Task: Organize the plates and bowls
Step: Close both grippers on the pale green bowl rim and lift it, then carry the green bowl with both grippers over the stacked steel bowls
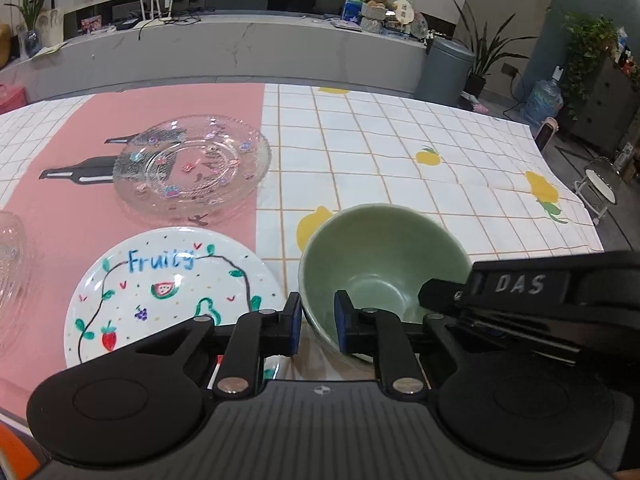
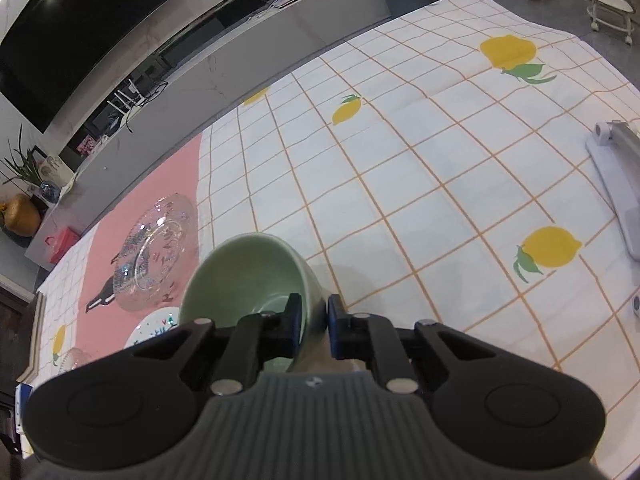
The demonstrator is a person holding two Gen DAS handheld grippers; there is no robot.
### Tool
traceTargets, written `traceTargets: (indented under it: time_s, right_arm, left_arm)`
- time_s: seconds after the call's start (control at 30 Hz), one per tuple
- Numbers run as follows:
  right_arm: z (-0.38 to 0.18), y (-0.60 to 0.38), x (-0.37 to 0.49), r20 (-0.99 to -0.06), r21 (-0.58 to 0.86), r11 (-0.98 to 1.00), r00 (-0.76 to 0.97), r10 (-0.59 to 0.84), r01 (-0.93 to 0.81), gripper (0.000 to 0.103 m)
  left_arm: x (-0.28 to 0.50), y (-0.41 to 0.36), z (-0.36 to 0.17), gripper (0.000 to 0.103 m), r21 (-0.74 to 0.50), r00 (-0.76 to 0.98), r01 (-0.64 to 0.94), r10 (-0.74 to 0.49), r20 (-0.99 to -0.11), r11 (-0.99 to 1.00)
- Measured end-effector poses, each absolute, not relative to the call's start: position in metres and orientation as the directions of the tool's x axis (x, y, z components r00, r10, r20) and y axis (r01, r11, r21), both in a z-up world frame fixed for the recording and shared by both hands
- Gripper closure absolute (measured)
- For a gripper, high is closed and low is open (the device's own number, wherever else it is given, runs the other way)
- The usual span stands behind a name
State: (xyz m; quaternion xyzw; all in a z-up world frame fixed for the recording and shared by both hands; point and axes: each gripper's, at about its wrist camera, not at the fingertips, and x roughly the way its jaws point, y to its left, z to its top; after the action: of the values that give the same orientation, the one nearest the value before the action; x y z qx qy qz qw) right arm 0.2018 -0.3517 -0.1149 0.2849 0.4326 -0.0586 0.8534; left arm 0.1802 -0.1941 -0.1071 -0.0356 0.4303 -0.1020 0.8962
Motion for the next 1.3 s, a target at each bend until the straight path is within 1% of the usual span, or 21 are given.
traceTargets:
  time_s: [0.23, 0.47, 0.7, 0.87, 1.1, 1.3]
  right_arm:
    - [-0.106, -0.353, 0.198, -0.758, 0.450, 0.827, 0.634, 0.155, 0.336, 0.092]
    - [-0.089, -0.357, 0.186, -0.720, 0.537, 0.772, 0.661, 0.211, 0.339, 0.090]
    - [-0.059, -0.339, 0.174, -0.688, 0.526, 0.806, 0.693, 0.216, 0.271, 0.089]
    - [-0.047, -0.322, 0.163, -0.669, 0.539, 0.812, 0.699, 0.252, 0.224, 0.089]
    - [-0.041, -0.296, 0.142, -0.638, 0.608, 0.775, 0.685, 0.351, 0.170, 0.089]
    - [-0.017, -0.272, 0.123, -0.601, 0.625, 0.773, 0.697, 0.390, 0.106, 0.089]
  left_arm:
    - [0.173, -0.193, -0.099, 0.084, -0.147, 0.627, 0.147, -0.207, -0.751, 0.978]
    - [0.163, -0.186, -0.072, 0.085, -0.156, 0.672, 0.123, -0.198, -0.714, 0.980]
    - [0.149, -0.174, -0.050, 0.085, -0.152, 0.698, 0.108, -0.184, -0.692, 0.982]
    - [0.138, -0.160, -0.034, 0.085, -0.115, 0.710, 0.079, -0.137, -0.691, 0.990]
    - [0.119, -0.134, -0.006, 0.085, -0.086, 0.712, 0.037, -0.087, -0.696, 0.996]
    - [0.099, -0.114, 0.020, 0.085, -0.054, 0.730, 0.014, -0.047, -0.682, 0.998]
